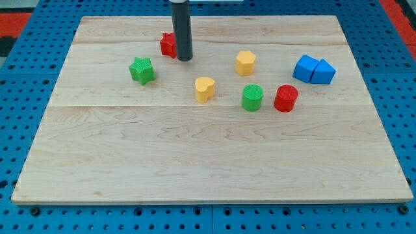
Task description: Point your arm at the left of the green star
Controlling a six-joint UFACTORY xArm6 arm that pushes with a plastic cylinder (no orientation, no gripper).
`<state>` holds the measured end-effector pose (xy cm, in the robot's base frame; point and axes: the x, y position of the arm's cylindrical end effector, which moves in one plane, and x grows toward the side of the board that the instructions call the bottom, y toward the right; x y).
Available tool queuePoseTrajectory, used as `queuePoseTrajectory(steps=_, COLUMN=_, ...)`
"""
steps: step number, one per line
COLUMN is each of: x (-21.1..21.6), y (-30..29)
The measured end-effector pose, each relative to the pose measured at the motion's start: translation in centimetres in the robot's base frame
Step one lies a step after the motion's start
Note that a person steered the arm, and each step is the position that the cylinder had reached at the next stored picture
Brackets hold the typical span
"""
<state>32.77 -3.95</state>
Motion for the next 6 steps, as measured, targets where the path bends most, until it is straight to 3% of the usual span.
queuePoseTrajectory(steps=2, x=7.0, y=-3.8)
queuePoseTrajectory(steps=3, x=9.3, y=-9.0)
queuePoseTrajectory(steps=4, x=9.4, y=-16.3)
queuePoseTrajectory(steps=5, x=4.9, y=-16.1)
queuePoseTrajectory(steps=6, x=3.0, y=-12.4)
